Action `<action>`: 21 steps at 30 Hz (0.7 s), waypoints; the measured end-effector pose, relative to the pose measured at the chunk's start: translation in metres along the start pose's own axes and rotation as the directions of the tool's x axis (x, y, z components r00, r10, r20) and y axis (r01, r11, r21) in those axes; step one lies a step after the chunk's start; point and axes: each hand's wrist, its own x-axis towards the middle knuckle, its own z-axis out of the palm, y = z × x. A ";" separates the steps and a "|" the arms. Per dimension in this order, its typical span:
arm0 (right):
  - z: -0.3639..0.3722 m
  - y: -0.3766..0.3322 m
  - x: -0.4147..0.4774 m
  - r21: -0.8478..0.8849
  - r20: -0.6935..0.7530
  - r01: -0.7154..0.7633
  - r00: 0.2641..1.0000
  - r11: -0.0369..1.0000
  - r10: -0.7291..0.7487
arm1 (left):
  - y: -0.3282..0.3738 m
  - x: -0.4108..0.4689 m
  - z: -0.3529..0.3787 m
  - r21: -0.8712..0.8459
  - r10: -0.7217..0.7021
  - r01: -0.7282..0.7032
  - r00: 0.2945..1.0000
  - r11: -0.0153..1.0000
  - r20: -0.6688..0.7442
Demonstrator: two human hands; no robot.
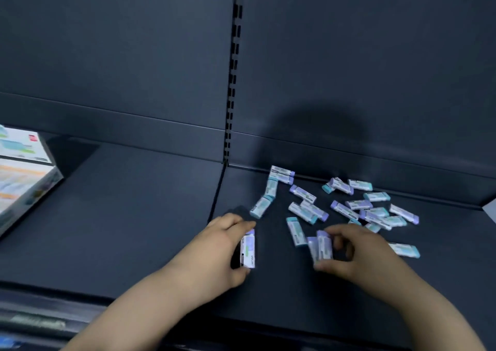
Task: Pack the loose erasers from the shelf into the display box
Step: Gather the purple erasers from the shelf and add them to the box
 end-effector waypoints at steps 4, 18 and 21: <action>0.044 -0.097 0.007 0.077 -0.075 0.162 0.985 0.984 -0.157 | -0.043 -0.025 -0.052 0.025 0.048 -0.047 0.998 0.999 -0.051; 0.162 -0.366 0.047 0.159 -0.023 0.197 0.980 0.967 -0.196 | -0.256 -0.122 -0.248 0.411 -0.130 0.142 0.990 0.900 -0.057; 0.168 -0.378 0.055 0.147 -0.028 0.177 0.984 0.973 -0.175 | -0.280 -0.127 -0.257 0.467 -0.211 0.219 0.975 0.857 -0.071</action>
